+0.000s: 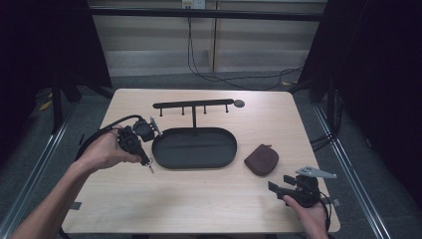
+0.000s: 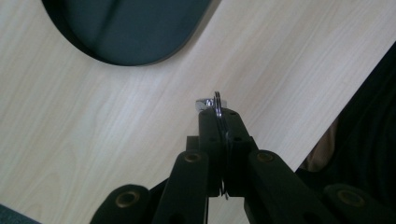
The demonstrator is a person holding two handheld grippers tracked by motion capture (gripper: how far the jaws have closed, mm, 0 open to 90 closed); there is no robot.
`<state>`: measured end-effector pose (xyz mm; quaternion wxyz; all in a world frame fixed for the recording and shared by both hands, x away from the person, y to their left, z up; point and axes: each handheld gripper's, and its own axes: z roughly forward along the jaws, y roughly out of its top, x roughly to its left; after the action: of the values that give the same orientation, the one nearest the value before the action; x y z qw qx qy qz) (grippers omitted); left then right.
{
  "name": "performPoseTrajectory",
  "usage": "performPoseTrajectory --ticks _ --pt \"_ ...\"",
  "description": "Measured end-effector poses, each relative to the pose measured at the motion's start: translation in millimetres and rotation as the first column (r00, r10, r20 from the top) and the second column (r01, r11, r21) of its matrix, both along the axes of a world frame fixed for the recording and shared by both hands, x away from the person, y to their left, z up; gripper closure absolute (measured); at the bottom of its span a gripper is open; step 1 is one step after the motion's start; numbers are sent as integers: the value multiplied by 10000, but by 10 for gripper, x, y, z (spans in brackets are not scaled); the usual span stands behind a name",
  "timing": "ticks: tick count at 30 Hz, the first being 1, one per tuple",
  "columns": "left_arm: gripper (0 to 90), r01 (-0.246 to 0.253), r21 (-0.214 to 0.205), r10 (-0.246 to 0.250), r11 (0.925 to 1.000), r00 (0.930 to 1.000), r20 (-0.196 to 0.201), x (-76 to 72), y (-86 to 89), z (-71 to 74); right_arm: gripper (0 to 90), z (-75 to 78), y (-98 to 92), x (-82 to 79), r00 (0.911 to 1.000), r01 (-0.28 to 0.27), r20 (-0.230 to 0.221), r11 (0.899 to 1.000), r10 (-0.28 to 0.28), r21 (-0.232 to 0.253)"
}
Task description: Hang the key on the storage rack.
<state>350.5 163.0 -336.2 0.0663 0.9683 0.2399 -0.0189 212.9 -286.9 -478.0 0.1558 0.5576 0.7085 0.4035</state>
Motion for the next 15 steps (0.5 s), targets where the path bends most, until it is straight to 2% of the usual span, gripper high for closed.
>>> performPoseTrajectory --ticks 3,5,6,7,9,12,15 --pt "891 159 -31 -159 9999 9999 55 54 2 67 280 5 2 -5 10000 26 13 10000 -26 -8" --pt "891 158 -43 -158 9999 9998 111 72 8 87 280 2 -1 -3 10000 49 -18 10000 -49 -19" --pt "891 -89 -175 91 9998 9999 105 72 8 97 280 2 -1 -3 10000 49 -18 10000 -49 -19" --pt "890 13 -99 -13 10000 10000 3 89 12 114 280 2 -1 -2 10000 32 -26 10000 -32 -2" --pt "890 -14 -235 15 9997 10000 62 75 -5 151 280 1 0 -1 10000 27 -20 10000 -27 -4" --pt "890 64 -136 -61 9999 9996 258 76 -42 199 280 -2 3 4 10000 5 -36 10000 -5 -6" --pt "890 177 -404 -166 9990 9995 279 115 -62 262 280 0 7 -1 10000 -12 -44 10000 12 -29"
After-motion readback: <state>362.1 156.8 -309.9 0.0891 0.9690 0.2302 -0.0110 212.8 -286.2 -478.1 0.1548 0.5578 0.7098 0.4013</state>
